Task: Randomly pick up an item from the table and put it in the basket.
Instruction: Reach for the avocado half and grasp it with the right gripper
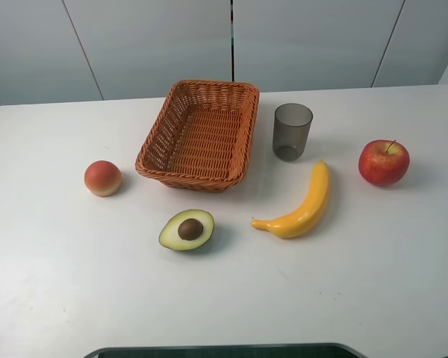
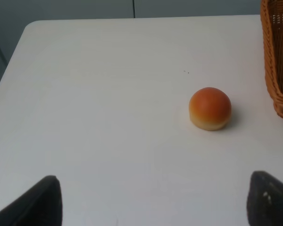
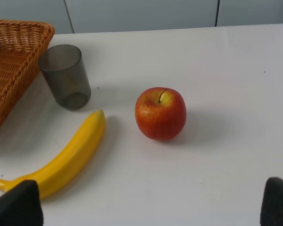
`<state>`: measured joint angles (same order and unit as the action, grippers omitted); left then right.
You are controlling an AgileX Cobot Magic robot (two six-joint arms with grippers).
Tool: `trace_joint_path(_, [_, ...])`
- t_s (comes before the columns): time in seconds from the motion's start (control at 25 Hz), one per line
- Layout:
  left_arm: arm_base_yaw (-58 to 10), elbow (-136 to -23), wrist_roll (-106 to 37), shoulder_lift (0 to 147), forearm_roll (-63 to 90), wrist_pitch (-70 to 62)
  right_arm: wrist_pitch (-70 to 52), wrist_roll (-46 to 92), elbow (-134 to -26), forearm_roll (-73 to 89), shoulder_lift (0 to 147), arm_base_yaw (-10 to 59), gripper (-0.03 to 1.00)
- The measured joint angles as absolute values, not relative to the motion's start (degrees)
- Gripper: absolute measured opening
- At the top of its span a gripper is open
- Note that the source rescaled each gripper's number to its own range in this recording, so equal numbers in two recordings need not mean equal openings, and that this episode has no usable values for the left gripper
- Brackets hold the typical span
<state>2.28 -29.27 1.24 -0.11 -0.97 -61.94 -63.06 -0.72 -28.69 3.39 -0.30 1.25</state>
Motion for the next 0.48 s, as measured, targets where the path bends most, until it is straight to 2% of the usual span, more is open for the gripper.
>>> trace_joint_path(0.48, [2.28,-29.27,1.24,-0.11,-0.97,-61.94,-63.06,-0.72,-28.69,3.39,-0.3,1.25,1.0])
